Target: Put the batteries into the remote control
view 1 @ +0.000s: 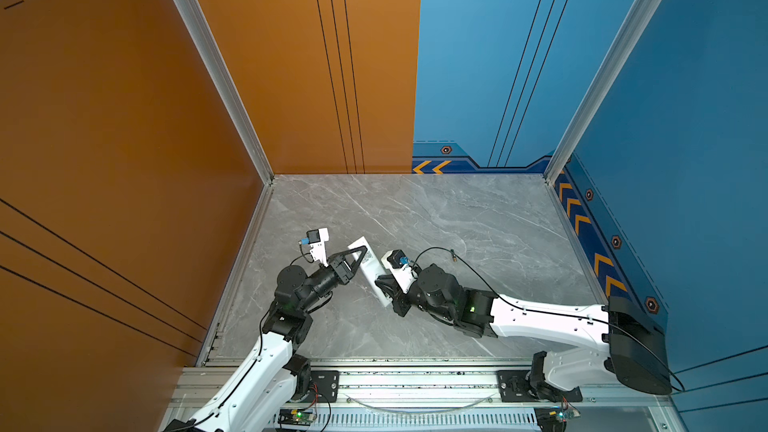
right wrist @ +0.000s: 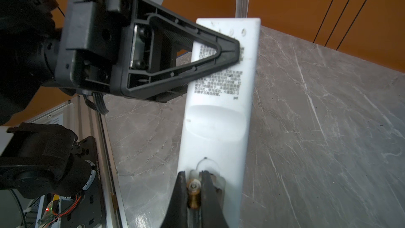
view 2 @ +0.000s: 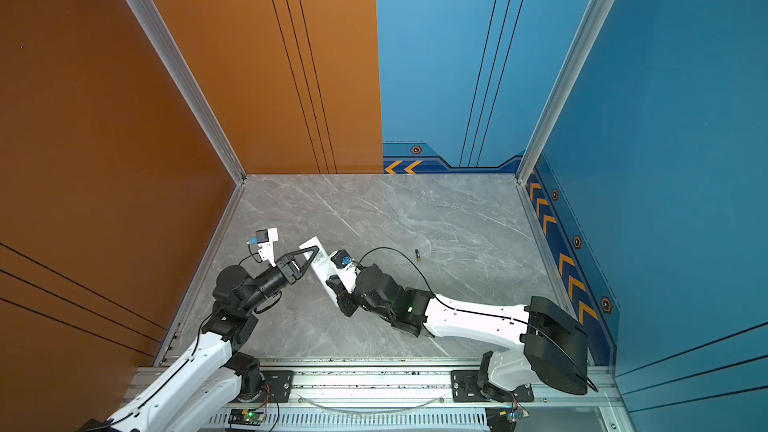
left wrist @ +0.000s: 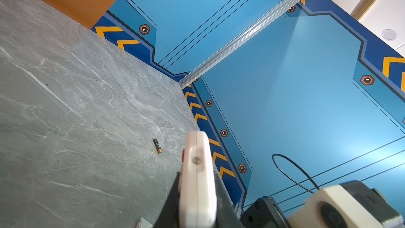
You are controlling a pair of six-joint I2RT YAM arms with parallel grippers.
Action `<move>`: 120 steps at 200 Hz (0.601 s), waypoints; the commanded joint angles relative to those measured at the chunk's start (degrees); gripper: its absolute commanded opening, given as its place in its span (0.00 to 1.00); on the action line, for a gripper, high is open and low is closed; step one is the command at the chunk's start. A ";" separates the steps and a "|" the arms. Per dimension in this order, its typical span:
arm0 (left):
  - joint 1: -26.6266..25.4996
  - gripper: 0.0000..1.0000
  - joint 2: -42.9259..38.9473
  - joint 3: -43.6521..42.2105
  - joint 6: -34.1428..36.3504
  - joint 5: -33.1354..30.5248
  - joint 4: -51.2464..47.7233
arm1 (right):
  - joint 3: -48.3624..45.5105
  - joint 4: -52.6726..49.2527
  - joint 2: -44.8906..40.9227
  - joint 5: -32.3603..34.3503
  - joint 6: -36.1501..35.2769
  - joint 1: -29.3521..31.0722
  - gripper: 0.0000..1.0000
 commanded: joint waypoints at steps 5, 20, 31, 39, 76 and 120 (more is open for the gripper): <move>-0.14 0.00 -1.30 -0.53 -0.76 1.10 2.93 | -0.41 1.39 0.91 -1.20 1.32 -0.33 0.03; -0.07 0.00 -1.44 -0.50 -0.85 1.12 3.00 | -0.63 1.48 0.92 -1.28 1.63 -0.36 0.03; -0.14 0.00 -1.54 -0.50 -0.98 1.09 2.98 | -0.68 1.51 0.89 -1.25 1.71 -0.32 0.04; -0.16 0.00 -1.59 -0.41 -1.07 1.09 3.07 | -0.70 1.52 0.92 -1.20 1.70 -0.28 0.04; -0.04 0.00 -1.79 -0.45 -1.25 0.88 3.20 | -0.93 1.53 1.03 -1.38 1.93 -0.14 0.06; -0.01 0.00 -1.79 -0.67 -1.56 0.65 3.71 | -1.30 1.52 1.07 -1.33 2.14 -0.06 0.09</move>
